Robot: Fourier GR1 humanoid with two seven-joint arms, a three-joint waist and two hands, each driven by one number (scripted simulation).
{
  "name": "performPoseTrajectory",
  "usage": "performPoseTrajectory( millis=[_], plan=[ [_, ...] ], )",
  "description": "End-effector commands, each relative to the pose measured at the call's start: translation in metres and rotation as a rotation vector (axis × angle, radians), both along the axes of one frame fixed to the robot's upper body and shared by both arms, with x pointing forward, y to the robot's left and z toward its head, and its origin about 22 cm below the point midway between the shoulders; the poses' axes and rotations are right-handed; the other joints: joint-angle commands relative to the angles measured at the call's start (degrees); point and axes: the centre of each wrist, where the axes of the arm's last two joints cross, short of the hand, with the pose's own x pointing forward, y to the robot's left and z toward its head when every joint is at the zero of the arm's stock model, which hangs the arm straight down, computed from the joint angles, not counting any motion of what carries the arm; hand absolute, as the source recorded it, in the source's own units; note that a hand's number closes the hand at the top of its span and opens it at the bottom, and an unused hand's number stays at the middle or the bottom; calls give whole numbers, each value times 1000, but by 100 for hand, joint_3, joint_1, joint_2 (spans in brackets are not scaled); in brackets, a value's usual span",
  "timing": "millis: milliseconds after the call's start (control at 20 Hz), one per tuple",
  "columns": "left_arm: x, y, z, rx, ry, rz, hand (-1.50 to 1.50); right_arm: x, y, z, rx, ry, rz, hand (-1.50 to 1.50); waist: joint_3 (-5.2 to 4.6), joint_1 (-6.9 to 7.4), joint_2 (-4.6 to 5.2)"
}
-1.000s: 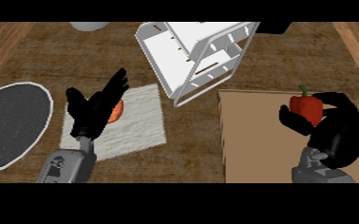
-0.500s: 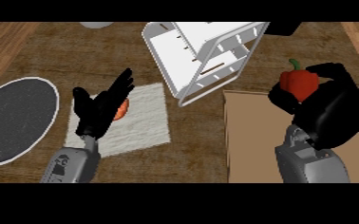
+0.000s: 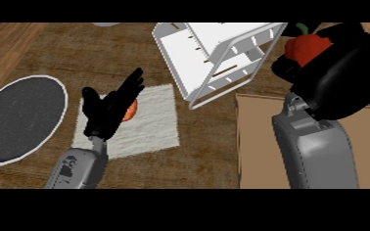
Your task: Pick the bell pepper from the tray and place it in the tiered basket
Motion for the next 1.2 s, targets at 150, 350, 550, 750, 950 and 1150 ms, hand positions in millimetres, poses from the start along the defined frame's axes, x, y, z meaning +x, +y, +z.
performPoseTrajectory(
  millis=[150, 350, 550, 750, 950, 1150],
  plan=[
    [6, -6, 3, -4, -6, -23, 0, 27, 23, 59, 135, 26, -216, 150, 31, 87, 73],
    [9, -13, 10, -11, -28, -25, 0, 48, 29, 80, 148, 19, -230, 150, 50, 169, 132],
    [10, -14, 1, -9, -24, -19, 0, 65, 32, 92, 179, 20, -219, 150, 53, 144, 191],
    [9, -11, 5, -18, -33, -44, 0, 85, 24, 90, 235, 24, -236, 150, 61, 188, 211],
    [11, -12, 10, -17, -39, -38, 0, 85, 19, 96, 334, -169, -147, 150, 79, 296, 268],
    [17, -16, 19, -14, -44, -53, 0, 98, 15, 92, 370, -190, -67, -150, 82, 299, 298]
  ],
)
